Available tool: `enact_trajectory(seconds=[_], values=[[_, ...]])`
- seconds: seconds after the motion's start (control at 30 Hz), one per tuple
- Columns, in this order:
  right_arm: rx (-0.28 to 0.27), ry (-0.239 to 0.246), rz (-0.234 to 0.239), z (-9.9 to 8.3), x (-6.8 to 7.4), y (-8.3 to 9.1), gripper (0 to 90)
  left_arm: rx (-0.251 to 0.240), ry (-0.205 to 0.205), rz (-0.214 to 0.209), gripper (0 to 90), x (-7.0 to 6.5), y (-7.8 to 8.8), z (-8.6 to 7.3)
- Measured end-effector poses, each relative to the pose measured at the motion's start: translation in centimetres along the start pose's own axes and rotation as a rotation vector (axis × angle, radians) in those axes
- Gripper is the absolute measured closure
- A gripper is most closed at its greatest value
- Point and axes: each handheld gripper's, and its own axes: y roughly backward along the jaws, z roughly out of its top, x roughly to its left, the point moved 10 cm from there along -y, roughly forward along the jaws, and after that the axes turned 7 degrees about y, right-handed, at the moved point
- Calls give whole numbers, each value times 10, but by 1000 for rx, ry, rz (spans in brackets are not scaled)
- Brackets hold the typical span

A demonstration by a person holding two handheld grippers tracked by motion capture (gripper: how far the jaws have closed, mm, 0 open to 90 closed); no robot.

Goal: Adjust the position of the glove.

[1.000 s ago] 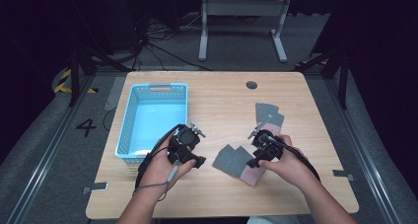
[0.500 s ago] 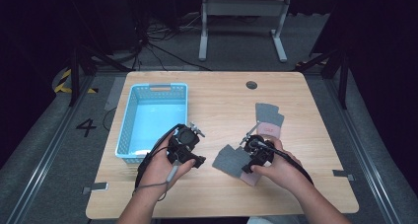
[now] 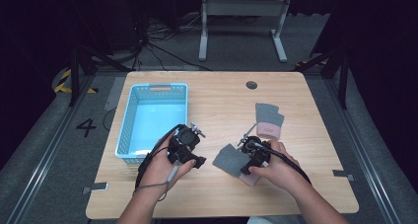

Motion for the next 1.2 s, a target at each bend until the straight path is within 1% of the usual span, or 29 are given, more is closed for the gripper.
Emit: enact_trajectory(seconds=[0.03, 0.07, 0.1, 0.13, 0.17, 0.2, 0.27, 0.33, 0.43, 0.6, 0.63, 0.67, 0.73, 0.77, 0.83, 0.87, 0.93, 1.0, 1.07, 1.1, 1.2], values=[[0, 0, 0, 0, 0, 0, 345, 0, 0, 0, 445, 0, 0, 0], [3, 13, -3, 0, -1, 0, 364, 1, 1, -1, 444, -1, 0, 0], [6, 4, 0, 0, 1, 1, 384, 0, -1, -3, 444, -1, 0, 0], [6, 4, 0, 0, 1, 1, 384, 0, -1, -3, 442, -1, 0, 0], [7, 5, 4, 1, 2, 1, 409, 1, -2, -3, 442, -1, -1, 0], [-3, 6, 14, 1, 3, 2, 478, 3, -3, -2, 441, -1, -1, 0], [-17, 20, 32, 2, 4, 2, 570, 3, -3, -2, 440, -1, -1, 0], [-24, 22, 47, 3, 7, 3, 625, 3, -2, -3, 439, -1, -1, 0], [-29, 35, 61, 3, 8, 3, 668, 3, 0, -2, 438, 0, -1, 0], [-46, 67, 69, 4, 9, 7, 692, 3, 0, -5, 437, 0, -1, 0], [-48, 81, 66, 4, 9, 9, 692, 3, 0, -5, 437, 0, -1, 0], [-58, 84, 65, 4, 10, 12, 693, 1, 3, -4, 437, 0, 0, 0], [-69, 111, 67, 4, 10, 17, 692, -1, 4, -6, 437, 1, 0, 0], [-75, 131, 71, 4, 10, 20, 692, -1, 5, -5, 436, 1, 0, 0], [-84, 137, 90, 3, 13, 27, 689, -1, 6, -4, 435, 1, 0, 0], [-89, 149, 94, 3, 14, 29, 689, 0, 4, -3, 435, 1, 0, 0], [-85, 197, 106, 1, 16, 33, 688, 3, 1, -7, 434, 0, -1, 0], [-88, 241, 146, -2, 21, 36, 685, 3, 1, -7, 434, 0, -1, 0], [-90, 289, 157, -4, 21, 37, 682, 3, 2, -4, 434, 0, -1, 0], [-86, 310, 156, -6, 20, 37, 681, 4, 1, -7, 434, 0, -1, 0], [-73, 337, 160, -12, 15, 35, 680, 5, -1, -8, 433, -1, -2, 0]])
